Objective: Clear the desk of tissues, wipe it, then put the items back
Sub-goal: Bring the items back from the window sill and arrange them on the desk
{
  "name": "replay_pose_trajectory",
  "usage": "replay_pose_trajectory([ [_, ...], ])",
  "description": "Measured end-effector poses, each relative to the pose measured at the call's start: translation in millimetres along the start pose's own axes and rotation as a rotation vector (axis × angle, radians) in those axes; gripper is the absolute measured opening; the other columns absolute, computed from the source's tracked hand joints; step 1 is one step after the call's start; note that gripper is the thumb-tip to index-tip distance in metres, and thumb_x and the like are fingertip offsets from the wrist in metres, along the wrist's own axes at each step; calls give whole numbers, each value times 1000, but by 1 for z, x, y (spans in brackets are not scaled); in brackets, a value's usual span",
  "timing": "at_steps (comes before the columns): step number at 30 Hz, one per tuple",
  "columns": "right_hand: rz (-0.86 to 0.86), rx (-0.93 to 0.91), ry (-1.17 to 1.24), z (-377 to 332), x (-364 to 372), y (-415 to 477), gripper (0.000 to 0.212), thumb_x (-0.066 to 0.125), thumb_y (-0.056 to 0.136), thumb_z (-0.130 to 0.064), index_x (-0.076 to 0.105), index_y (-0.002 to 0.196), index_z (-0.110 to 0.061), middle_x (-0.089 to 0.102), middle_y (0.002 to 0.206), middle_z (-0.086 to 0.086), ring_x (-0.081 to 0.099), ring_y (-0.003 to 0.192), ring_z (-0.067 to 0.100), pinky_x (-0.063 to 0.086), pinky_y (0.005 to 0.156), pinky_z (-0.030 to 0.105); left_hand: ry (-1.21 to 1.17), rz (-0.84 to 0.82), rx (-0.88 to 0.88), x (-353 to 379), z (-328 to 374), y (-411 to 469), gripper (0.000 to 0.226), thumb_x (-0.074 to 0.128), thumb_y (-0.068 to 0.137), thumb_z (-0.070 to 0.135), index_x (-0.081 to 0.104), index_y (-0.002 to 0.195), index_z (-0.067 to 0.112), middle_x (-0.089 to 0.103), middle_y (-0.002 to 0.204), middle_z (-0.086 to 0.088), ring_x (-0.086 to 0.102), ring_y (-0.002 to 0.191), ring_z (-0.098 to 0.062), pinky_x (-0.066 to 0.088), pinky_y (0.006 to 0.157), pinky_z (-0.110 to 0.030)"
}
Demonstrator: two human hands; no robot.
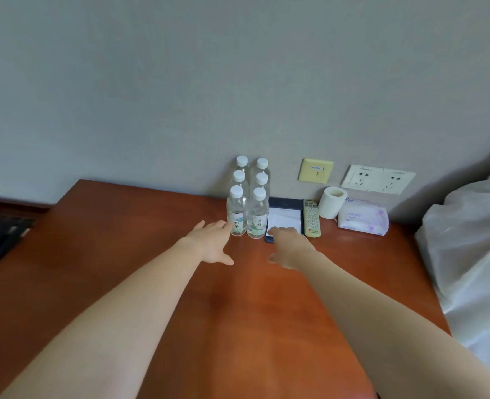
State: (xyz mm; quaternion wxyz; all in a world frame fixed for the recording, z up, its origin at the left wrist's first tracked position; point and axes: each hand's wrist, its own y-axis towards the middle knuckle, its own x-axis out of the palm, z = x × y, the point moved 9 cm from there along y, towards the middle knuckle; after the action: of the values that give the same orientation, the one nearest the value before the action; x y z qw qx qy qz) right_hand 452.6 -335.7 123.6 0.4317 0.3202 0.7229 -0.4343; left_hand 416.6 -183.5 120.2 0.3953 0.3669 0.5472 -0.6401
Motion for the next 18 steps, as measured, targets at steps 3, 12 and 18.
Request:
replay_pose_trajectory([
  [3, 35, -30, -91, -5, -6, -41, 65, 69, 84, -31, 41, 140, -14, 50, 134, 6, 41, 129, 26, 37, 104, 38, 79, -55, 52, 5, 15, -36, 104, 67, 85, 55, 5, 158, 14, 8, 165, -5, 2, 152, -20, -4, 122, -49],
  [12, 171, 100, -125, 33, -12, -212, 86, 71, 85, -39, 23, 153, -18, 30, 157, 3, 16, 148, 22, 14, 120, 42, 161, -20, 218, 6, 125, -136, 107, 60, 85, 64, -4, 158, 18, -4, 166, 1, -9, 152, -16, -13, 120, -49],
  [18, 280, 278, -91, 90, -3, -347, 84, 70, 85, -40, 24, 152, -19, 36, 154, 2, 20, 147, 21, 17, 119, 40, 210, -12, 403, 23, 244, -191, 106, 58, 85, 66, -4, 158, 21, -7, 166, 4, -10, 151, -15, -11, 120, -54],
])
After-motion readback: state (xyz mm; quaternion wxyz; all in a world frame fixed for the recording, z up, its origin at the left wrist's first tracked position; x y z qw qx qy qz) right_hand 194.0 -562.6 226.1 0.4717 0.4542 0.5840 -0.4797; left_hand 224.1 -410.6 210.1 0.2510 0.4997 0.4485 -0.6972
